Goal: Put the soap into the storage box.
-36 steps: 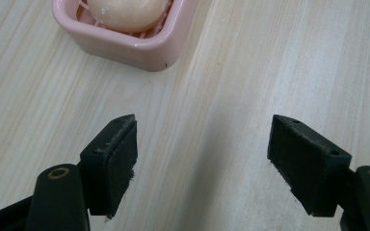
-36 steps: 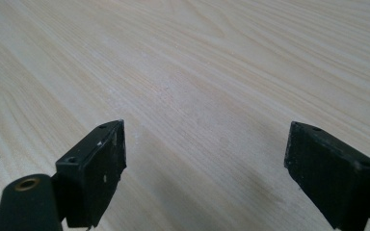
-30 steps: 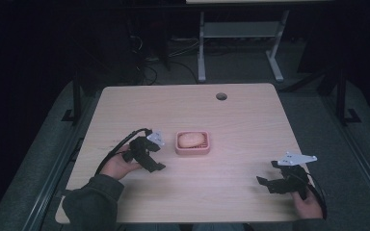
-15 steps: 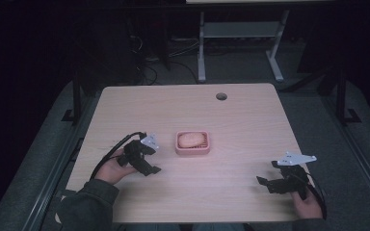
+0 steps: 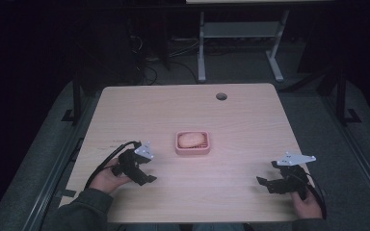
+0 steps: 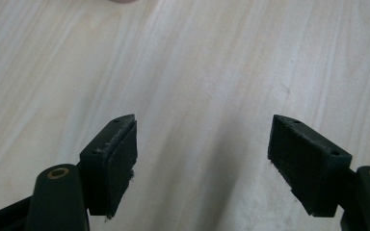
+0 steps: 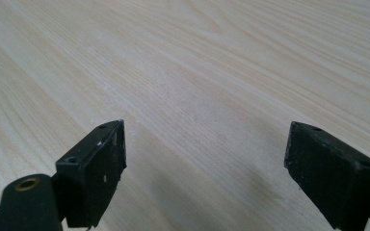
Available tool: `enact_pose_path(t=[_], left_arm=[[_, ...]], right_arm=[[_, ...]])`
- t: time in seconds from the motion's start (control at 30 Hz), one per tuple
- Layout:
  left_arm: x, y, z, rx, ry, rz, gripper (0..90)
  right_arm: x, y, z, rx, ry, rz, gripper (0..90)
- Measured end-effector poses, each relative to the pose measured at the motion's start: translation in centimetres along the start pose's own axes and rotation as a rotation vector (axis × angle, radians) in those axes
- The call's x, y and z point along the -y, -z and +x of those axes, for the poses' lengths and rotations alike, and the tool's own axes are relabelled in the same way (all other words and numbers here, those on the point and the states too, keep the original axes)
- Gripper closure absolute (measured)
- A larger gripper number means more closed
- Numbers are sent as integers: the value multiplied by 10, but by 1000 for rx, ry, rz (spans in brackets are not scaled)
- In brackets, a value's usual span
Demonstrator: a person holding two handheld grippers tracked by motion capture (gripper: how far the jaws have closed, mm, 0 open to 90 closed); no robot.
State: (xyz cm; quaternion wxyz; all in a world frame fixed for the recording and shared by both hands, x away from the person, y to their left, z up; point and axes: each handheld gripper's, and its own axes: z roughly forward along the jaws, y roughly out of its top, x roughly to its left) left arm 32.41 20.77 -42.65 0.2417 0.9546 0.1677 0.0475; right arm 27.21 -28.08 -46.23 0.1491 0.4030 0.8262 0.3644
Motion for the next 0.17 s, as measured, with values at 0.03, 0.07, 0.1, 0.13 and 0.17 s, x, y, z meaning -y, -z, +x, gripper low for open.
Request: enact_pose_path(t=[0.03, 0.07, 0.1, 0.13, 0.17], left_arm=[[2, 1, -2, 2, 2, 4, 256], [5, 1, -4, 2, 6, -2, 255], [7, 1, -7, 1, 6, -2, 255], [9, 1, -10, 0, 1, 1, 255], [12, 1, -13, -1, 2, -1, 254]], right_arm=[[0, 0, 0, 1, -2, 0, 141], [0, 0, 0, 0, -3, -1, 141], [0, 0, 0, 1, -3, -1, 142], [0, 0, 0, 2, -3, -1, 141], [0, 0, 0, 3, -4, 0, 141]])
